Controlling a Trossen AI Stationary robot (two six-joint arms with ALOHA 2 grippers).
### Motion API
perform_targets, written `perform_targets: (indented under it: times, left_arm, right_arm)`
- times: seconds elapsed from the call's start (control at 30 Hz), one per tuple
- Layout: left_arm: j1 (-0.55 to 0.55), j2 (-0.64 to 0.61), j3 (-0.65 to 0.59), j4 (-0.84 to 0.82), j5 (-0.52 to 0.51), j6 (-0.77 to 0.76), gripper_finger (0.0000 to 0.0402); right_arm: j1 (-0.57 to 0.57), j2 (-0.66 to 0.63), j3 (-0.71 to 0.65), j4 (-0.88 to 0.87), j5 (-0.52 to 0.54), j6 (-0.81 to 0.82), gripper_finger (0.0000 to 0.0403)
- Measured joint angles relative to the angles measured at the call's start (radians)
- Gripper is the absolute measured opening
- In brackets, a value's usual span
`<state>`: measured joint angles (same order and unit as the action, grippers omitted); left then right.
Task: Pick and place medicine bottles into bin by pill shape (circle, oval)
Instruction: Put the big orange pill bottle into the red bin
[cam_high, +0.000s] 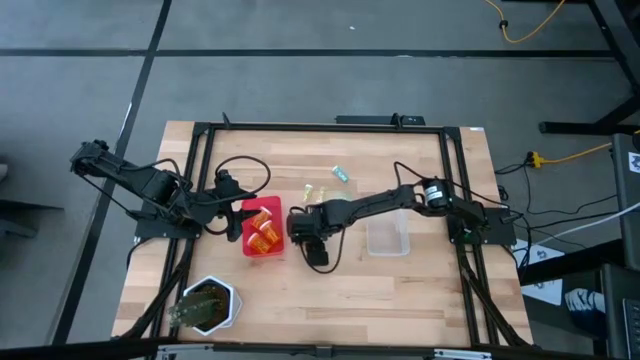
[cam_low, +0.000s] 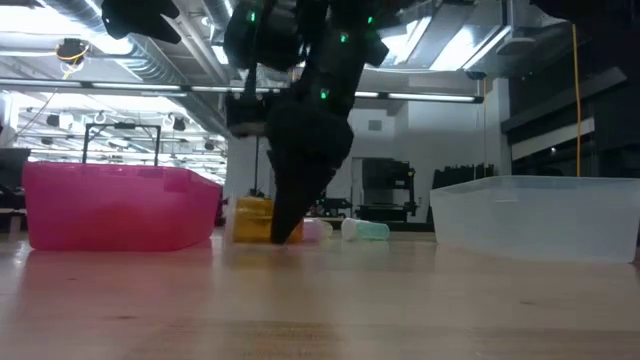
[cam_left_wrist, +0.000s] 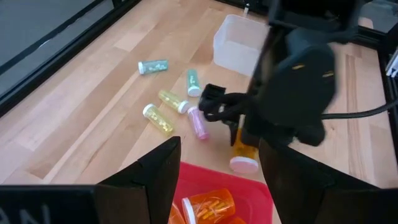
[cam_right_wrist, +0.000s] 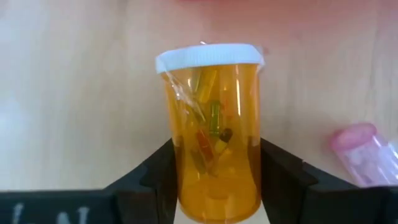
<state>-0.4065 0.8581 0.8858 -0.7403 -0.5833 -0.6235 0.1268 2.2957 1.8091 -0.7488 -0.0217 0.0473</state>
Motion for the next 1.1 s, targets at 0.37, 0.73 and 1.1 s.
perform_targets:
  times: [0.37,0.73,1.1]
  left_arm:
    - [0.000,0.000,0.000,-0.003,0.001,-0.002,0.0212]
    - [0.000,0.000,0.000,-0.004,0.000,0.002,0.0212]
    - [0.000,0.000,0.000,-0.004,0.000,0.002,0.0212]
  right_arm:
    - [0.103,-0.056,0.037,0.007,0.206,0.011,0.0177]
    - [0.160,-0.057,0.171,0.115,0.491,-0.004,0.0177]
    - [0.141,-0.057,0.148,0.455,0.371,0.002,0.0177]
